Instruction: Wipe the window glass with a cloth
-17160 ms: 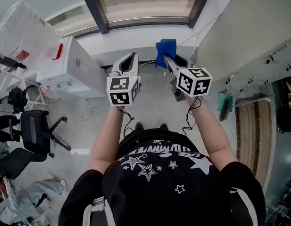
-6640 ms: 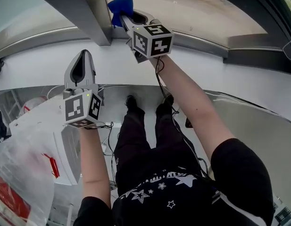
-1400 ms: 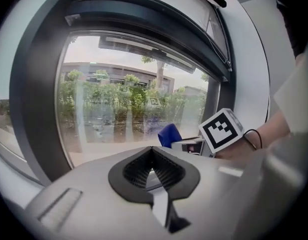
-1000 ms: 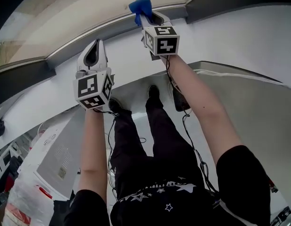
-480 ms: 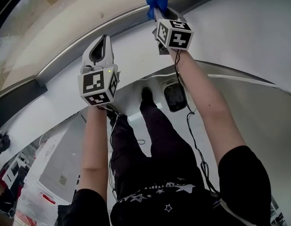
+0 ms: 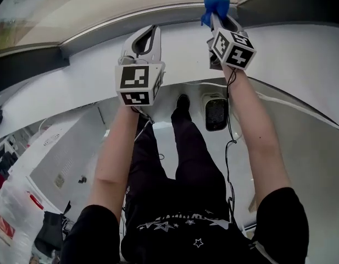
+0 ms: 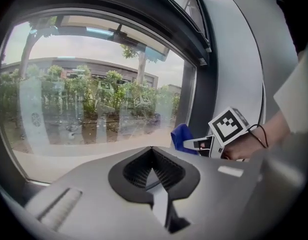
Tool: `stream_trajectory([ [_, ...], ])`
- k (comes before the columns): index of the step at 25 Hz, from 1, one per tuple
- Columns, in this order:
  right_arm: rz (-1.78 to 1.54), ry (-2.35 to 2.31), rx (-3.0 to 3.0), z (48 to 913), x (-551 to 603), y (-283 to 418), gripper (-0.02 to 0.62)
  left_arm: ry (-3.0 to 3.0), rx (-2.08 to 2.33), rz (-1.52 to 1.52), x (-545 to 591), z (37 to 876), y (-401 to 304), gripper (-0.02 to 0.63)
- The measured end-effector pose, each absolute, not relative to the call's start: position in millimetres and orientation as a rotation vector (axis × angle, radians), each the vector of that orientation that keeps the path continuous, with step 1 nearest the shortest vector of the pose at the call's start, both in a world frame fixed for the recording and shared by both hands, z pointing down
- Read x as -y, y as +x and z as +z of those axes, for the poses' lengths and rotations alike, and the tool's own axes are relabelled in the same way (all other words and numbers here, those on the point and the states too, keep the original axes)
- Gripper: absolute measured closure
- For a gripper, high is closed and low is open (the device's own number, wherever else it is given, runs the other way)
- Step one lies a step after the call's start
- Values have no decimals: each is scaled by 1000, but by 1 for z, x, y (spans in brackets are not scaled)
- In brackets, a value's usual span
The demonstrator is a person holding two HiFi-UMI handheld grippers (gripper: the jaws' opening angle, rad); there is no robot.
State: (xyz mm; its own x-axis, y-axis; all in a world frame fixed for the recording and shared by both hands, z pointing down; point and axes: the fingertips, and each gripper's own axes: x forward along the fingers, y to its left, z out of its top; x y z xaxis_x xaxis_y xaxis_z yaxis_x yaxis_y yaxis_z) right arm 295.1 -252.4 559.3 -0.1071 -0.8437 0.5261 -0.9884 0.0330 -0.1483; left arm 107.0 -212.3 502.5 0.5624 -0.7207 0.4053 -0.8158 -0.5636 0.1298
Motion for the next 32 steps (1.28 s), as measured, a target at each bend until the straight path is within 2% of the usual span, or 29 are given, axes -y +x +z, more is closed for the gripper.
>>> stream_trajectory([
  [4,687,1716,2118,569,255,192,520,2432,1389,456,207,508,14,597],
  [12,633,1318,2330,590,259,-59,520,2260,1634,454,189,522,-191,597],
  [17,542,1122,2394,604,265,-178,520,2141,1730,381,177,538,-275,597],
  [25,458,1016,2412,630,290,-278,520,2033,1777,314,171,570,-342,597],
  [32,478,989,2379,661,303,-312,520,2026,1765,329,180,586,-361,597],
])
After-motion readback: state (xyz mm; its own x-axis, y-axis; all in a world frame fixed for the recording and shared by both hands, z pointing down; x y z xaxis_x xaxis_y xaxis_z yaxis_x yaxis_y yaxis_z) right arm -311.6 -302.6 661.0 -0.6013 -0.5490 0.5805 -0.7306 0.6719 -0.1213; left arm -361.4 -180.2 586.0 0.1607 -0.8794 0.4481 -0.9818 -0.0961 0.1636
